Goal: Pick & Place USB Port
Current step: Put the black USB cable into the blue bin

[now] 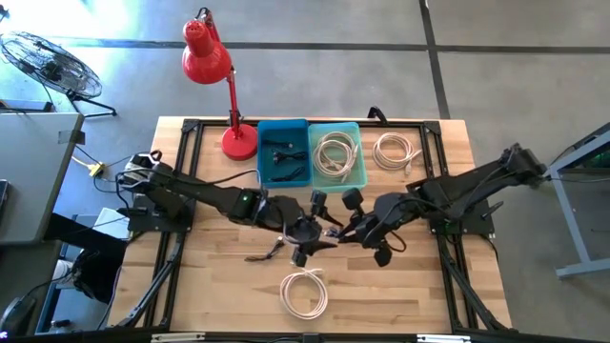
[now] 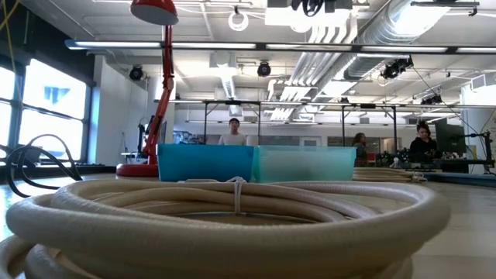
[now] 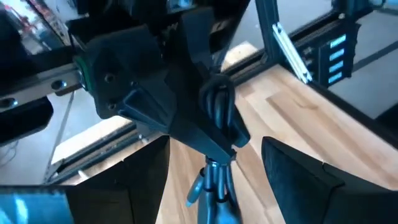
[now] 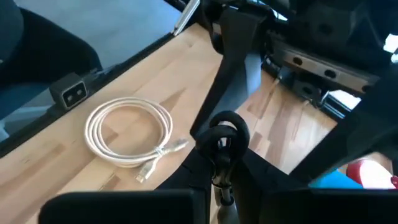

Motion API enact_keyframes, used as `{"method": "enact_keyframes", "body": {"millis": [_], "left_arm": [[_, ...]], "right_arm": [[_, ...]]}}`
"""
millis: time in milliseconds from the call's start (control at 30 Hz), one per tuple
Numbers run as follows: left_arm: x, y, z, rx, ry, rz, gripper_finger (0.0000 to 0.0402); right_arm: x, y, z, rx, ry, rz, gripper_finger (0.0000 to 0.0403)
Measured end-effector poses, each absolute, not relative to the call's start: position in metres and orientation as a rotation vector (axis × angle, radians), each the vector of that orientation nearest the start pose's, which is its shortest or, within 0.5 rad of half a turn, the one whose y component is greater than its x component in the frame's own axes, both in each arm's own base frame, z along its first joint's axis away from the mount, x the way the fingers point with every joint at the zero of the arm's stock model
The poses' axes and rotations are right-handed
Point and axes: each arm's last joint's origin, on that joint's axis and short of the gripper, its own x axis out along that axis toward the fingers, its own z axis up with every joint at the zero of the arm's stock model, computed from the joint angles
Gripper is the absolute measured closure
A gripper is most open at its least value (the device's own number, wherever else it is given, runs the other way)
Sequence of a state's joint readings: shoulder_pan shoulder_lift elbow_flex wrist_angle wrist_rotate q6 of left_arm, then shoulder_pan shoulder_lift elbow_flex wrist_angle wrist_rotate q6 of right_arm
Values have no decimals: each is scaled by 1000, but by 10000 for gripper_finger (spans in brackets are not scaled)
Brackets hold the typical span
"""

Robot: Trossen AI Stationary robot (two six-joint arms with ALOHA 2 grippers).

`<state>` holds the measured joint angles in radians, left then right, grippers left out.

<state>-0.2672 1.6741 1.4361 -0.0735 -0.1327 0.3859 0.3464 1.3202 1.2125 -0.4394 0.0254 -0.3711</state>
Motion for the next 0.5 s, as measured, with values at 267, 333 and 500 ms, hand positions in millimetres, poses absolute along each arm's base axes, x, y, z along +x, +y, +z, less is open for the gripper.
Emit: {"method": "enact_keyframes", "body": {"millis": [267, 333, 500], "left_arm": [[378, -101, 336, 438, 276, -226, 153], [378, -101, 337, 437, 273, -229, 153], [381, -102, 332, 443, 285, -230, 153]], "right_arm": [[273, 97, 340, -464, 487, 416, 374], [273, 97, 340, -464, 484, 416, 374], [272, 97, 339, -473, 497, 377, 374]]}}
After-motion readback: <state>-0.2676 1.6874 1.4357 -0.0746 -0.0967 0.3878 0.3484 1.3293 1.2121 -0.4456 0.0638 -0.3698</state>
